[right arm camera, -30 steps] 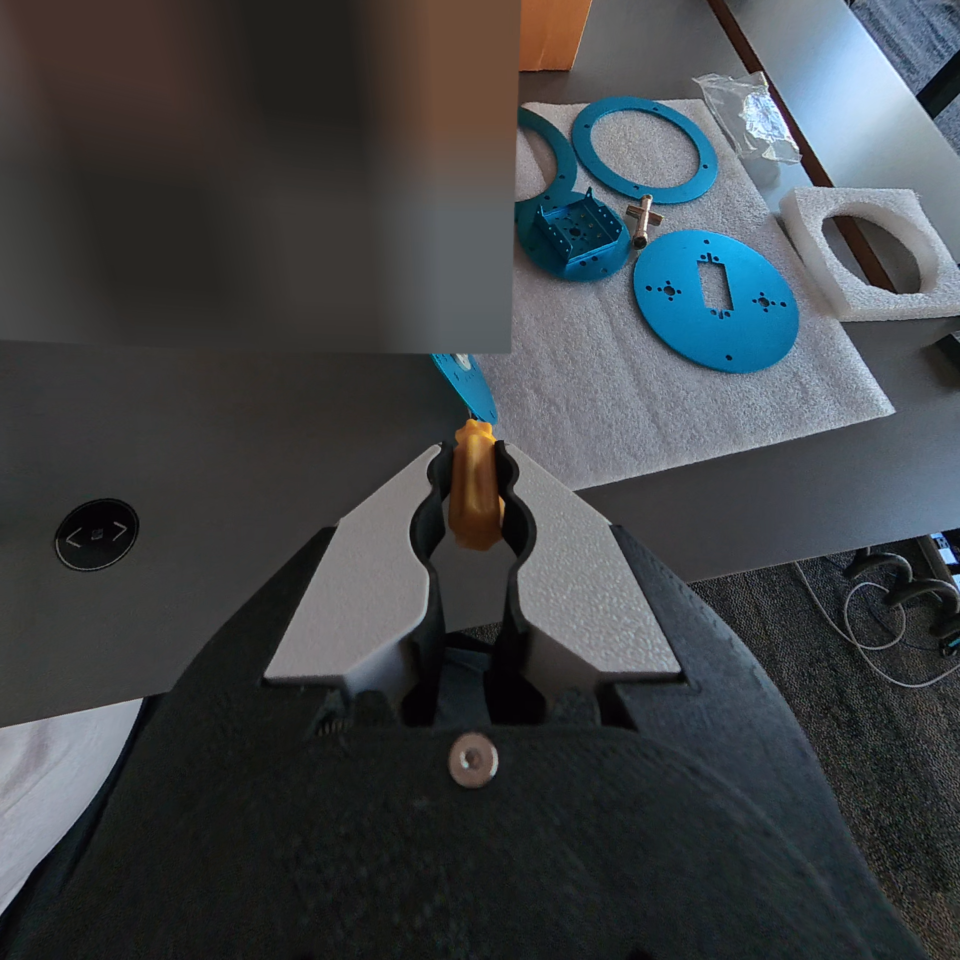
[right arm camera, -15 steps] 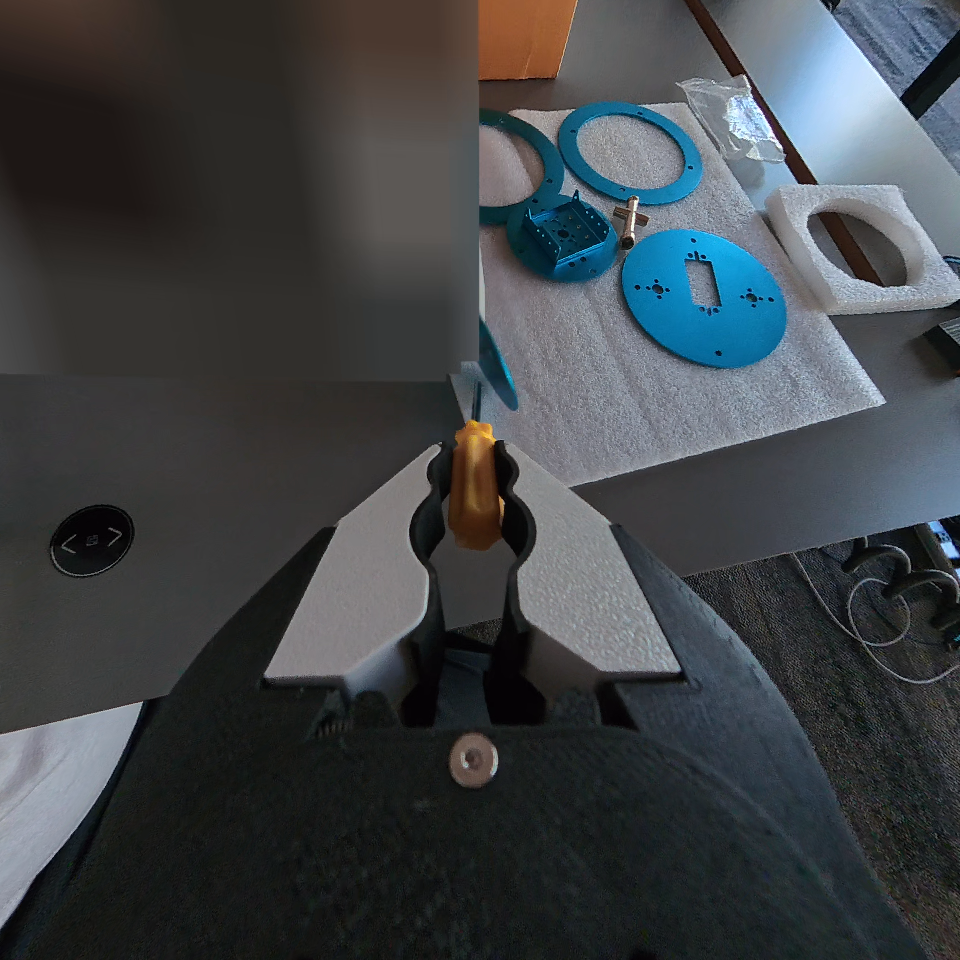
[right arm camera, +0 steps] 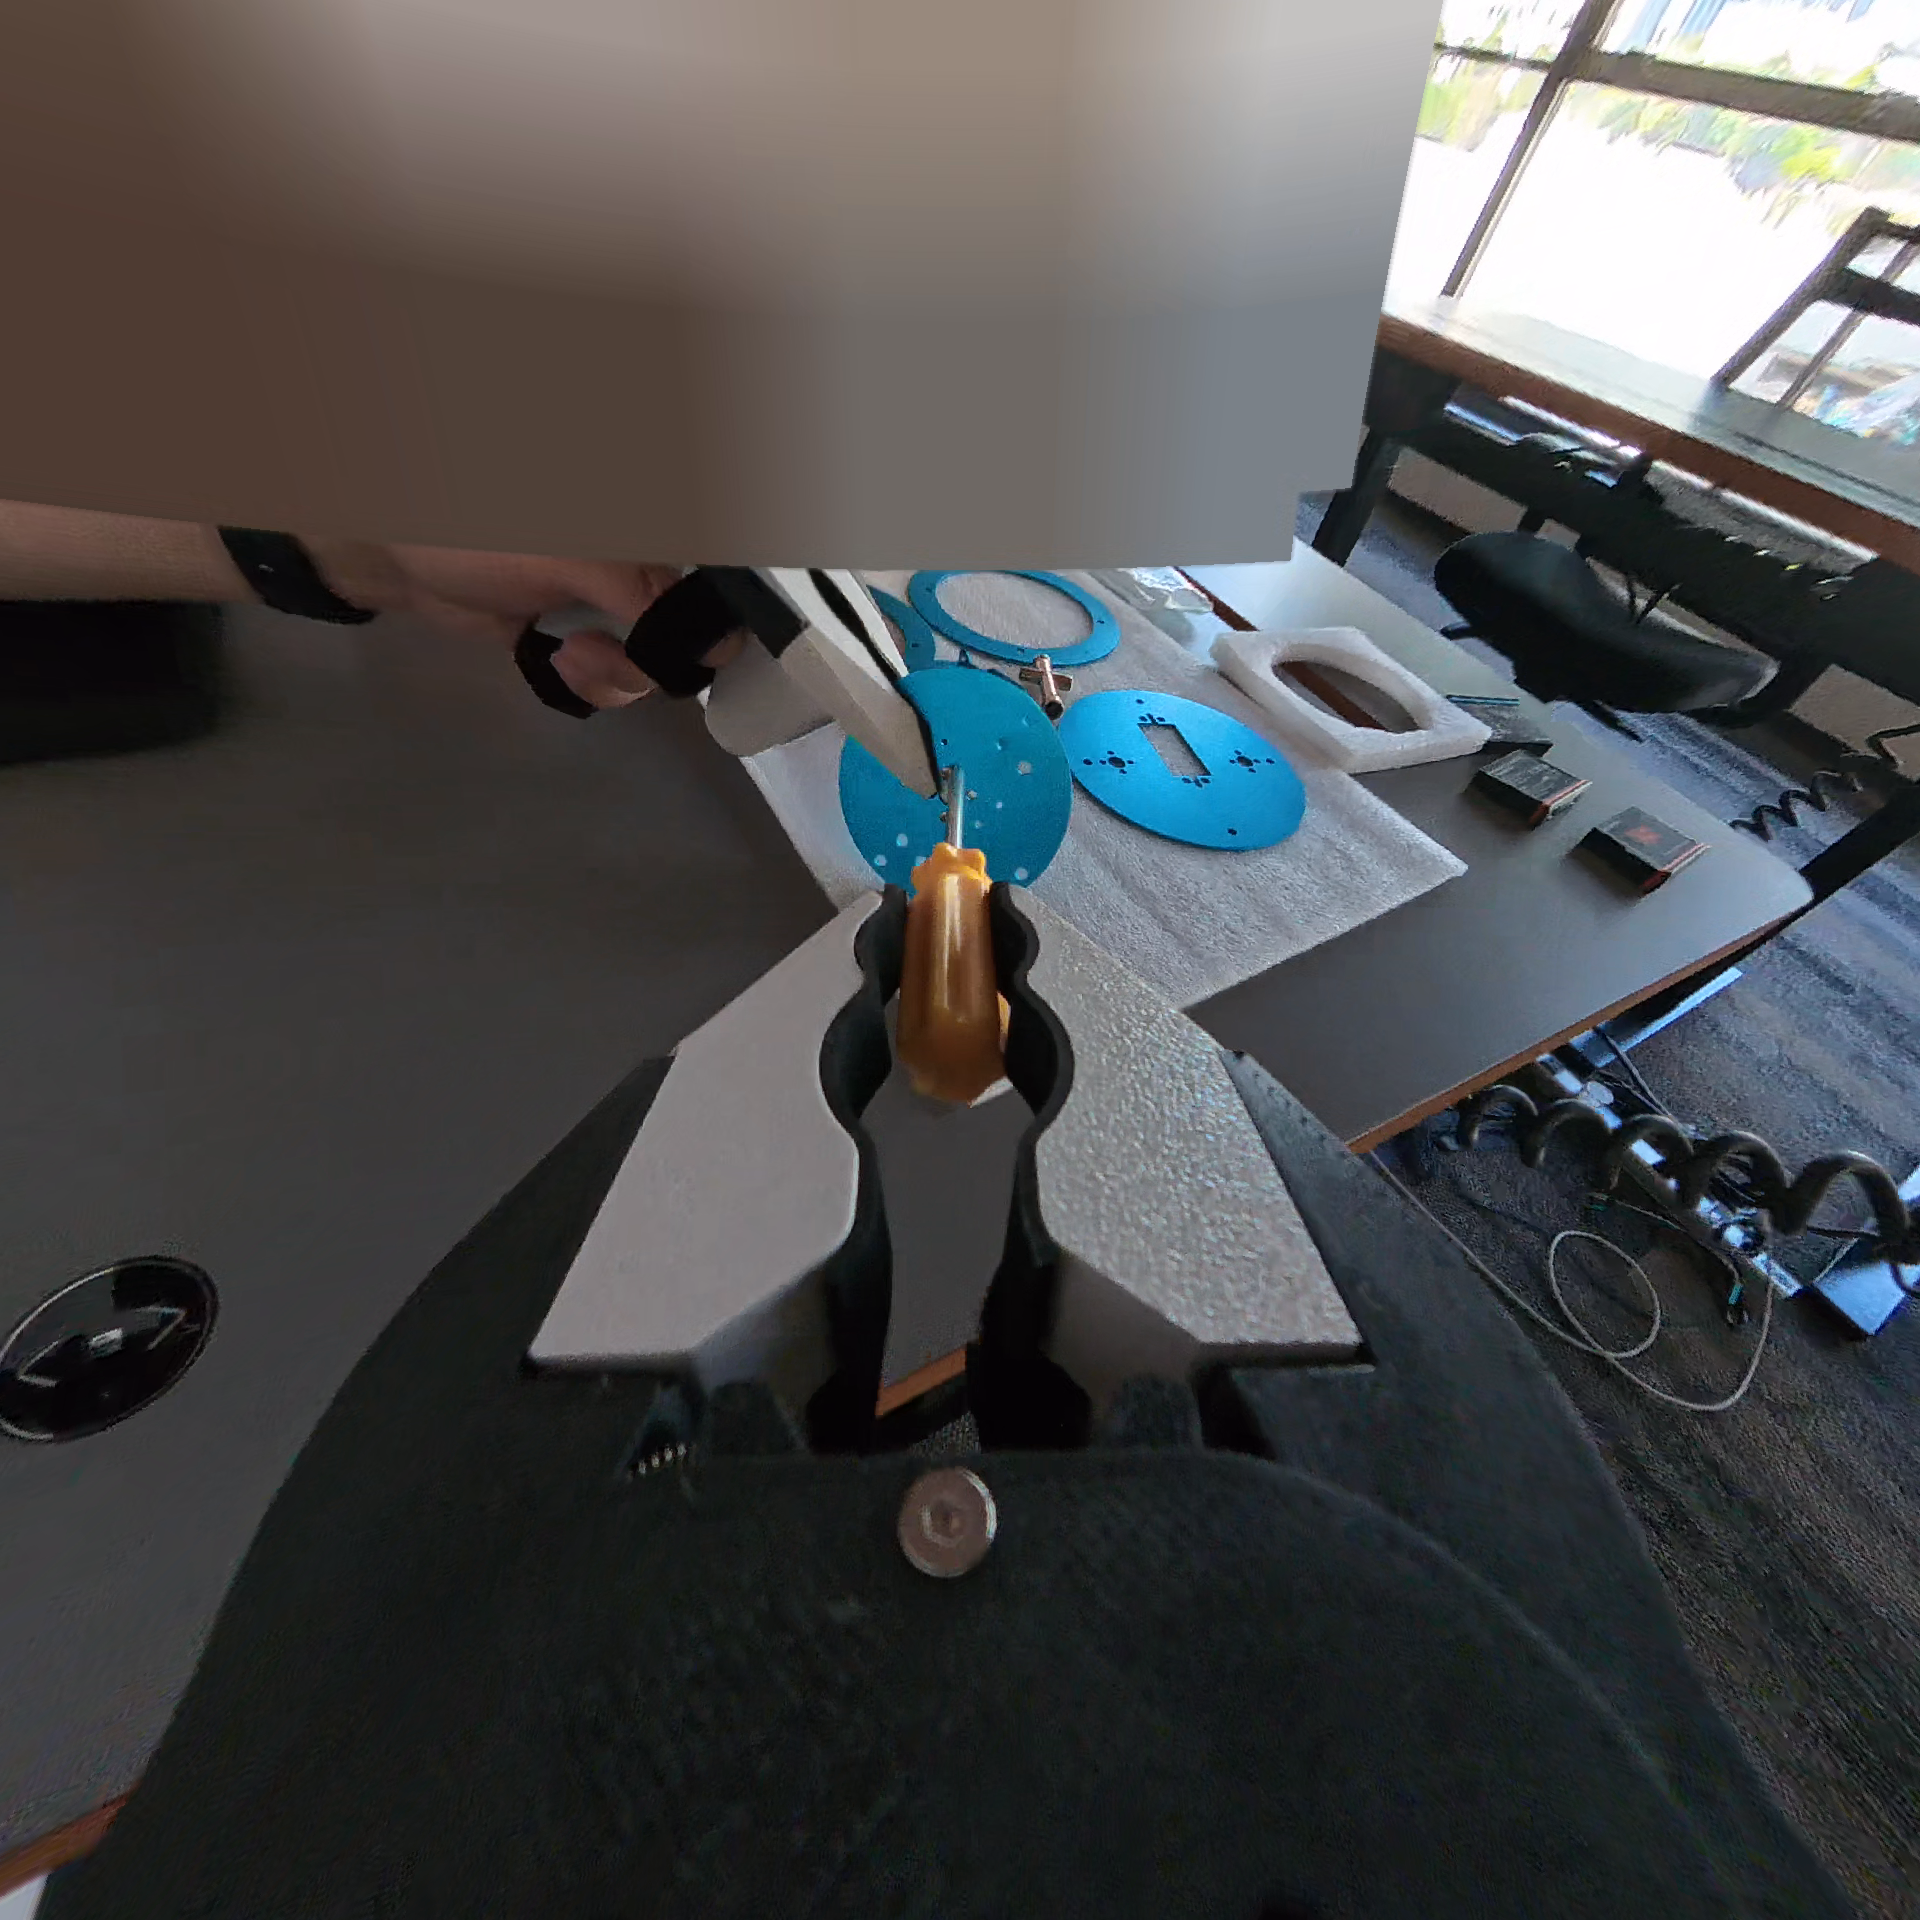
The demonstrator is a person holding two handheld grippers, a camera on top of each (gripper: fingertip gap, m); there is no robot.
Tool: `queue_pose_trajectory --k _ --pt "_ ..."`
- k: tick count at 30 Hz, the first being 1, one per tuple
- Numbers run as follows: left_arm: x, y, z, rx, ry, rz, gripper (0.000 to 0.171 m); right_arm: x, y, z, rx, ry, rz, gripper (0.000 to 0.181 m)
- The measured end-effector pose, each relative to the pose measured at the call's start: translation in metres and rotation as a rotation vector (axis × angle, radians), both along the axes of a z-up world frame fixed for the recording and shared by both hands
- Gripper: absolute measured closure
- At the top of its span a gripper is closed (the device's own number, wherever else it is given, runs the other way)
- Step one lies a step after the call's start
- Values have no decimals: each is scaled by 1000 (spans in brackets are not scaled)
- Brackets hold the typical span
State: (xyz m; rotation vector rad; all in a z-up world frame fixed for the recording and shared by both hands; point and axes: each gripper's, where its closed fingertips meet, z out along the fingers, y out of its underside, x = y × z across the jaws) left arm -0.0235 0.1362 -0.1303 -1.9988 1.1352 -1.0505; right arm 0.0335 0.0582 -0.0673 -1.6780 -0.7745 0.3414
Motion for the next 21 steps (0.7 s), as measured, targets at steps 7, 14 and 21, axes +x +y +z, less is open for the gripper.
queue_pose_trajectory --k 7,14,21 --pt "-3 3 -3 -20 0 7 169 -8 0 -9 54 -51 -39 167" --pt "-6 2 -5 -20 14 -7 169 -16 6 -12 74 -156 -29 167" --pt "-7 -2 -4 -9 32 -41 169 -23 4 -13 88 -228 -2 167"
